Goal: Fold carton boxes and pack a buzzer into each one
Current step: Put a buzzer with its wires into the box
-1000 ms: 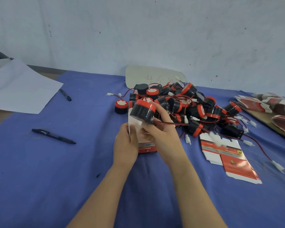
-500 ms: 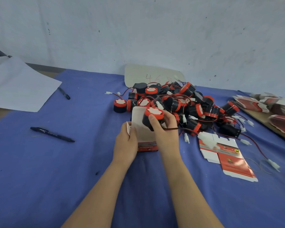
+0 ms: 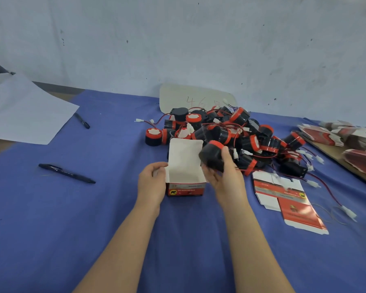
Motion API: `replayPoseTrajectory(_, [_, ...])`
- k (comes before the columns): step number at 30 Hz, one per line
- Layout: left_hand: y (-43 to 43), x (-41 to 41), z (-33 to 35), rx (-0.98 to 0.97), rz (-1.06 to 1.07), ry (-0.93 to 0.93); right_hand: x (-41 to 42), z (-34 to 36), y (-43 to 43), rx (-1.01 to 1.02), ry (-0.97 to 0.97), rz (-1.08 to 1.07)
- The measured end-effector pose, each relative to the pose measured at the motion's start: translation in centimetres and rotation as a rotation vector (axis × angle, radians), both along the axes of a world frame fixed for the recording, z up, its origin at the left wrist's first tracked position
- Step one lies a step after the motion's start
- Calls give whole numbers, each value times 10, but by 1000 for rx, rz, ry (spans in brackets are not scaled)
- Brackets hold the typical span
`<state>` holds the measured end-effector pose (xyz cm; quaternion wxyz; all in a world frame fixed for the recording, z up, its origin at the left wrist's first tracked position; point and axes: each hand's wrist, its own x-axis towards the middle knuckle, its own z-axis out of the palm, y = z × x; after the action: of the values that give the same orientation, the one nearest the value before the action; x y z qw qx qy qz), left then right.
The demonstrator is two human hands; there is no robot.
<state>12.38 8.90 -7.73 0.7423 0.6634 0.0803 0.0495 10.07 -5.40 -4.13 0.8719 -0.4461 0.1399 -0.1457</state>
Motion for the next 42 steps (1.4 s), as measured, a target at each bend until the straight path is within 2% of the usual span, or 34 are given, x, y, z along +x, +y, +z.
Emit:
replayPoseTrajectory(3, [0, -1, 2, -3, -9, -15, -1, 0, 5, -593, -139, 151])
replayPoseTrajectory(5, [0, -2, 3, 5, -15, -29, -3, -3, 5, -855, -172, 263])
replayPoseTrajectory(10, [-4, -4, 4, 65, -14, -81, -2, -2, 3, -1051, -159, 167])
replayPoseTrajectory(14, [-8, -4, 2, 126, -24, -104, 3, -10, 14, -1175, -37, -58])
replayPoseTrajectory(18, [-8, -4, 1, 114, -6, -112, 6, -17, 21, -1439, 40, -260])
replayPoseTrajectory(20, [-8, -6, -1, 165, -13, -122, 8, -15, 18, -1445, 90, -307])
replayPoseTrajectory(23, [-10, -9, -2, 272, -44, -162, 5, -9, 17, -1375, 132, -237])
replayPoseTrajectory(26, [-11, -7, -3, 265, -30, -153, -1, -2, 16, -1375, 153, -147])
replayPoseTrajectory(31, [-11, -8, -4, 213, -12, -168, 0, -4, 20, -1703, 266, -54])
replayPoseTrajectory(37, [-13, -10, -3, 388, -12, -258, 1, -1, 26, -1831, 294, -89])
replayPoseTrajectory(39, [-15, -11, -4, 435, 16, -299, -1, -2, 25, -1772, 265, -44])
replayPoseTrajectory(42, [-15, -11, -4, 444, 17, -304, -6, 4, 17, -1408, 98, -98])
